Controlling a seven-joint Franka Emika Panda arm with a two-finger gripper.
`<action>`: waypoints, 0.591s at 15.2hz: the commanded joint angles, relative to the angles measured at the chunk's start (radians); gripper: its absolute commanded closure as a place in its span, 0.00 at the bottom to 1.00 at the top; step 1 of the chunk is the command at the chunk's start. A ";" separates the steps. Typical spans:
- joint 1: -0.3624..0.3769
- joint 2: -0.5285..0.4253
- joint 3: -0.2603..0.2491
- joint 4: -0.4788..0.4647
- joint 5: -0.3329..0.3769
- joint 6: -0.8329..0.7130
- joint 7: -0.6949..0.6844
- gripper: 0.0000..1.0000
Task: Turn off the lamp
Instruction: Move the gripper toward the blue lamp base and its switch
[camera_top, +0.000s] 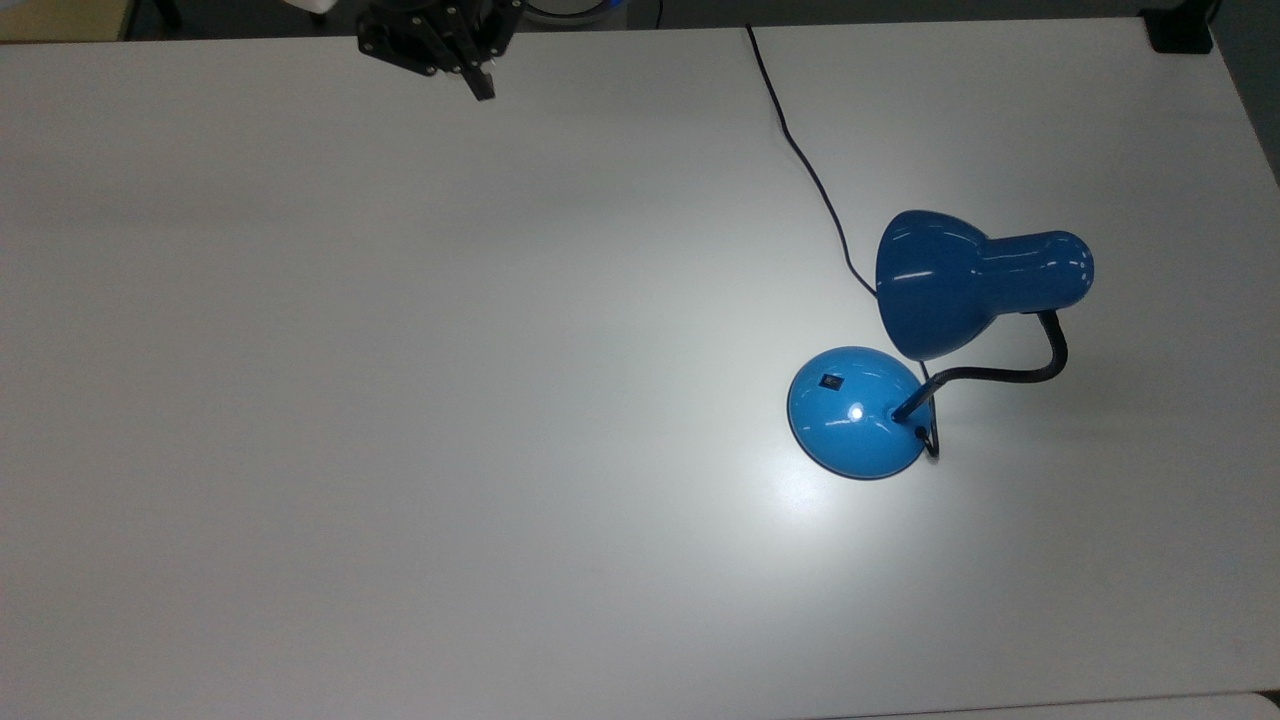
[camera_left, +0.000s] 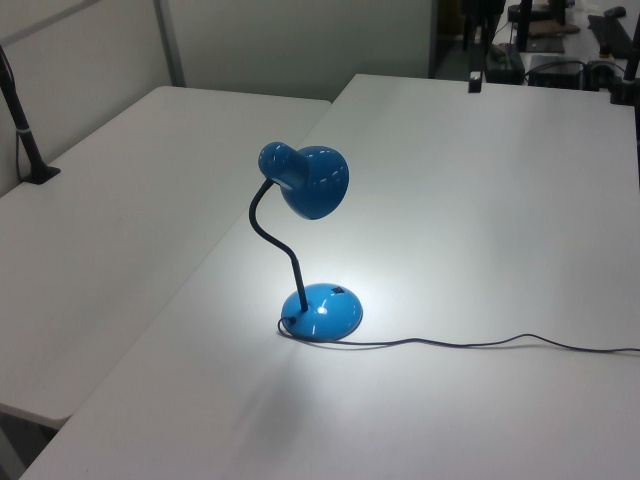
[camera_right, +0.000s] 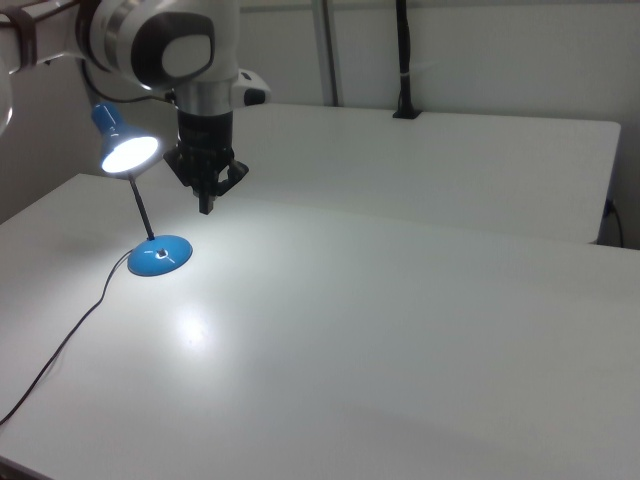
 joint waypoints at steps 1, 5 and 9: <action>0.116 -0.008 -0.007 -0.126 0.051 0.228 -0.123 1.00; 0.223 0.044 -0.013 -0.206 0.059 0.431 -0.463 1.00; 0.312 0.141 -0.010 -0.195 0.103 0.557 -0.519 1.00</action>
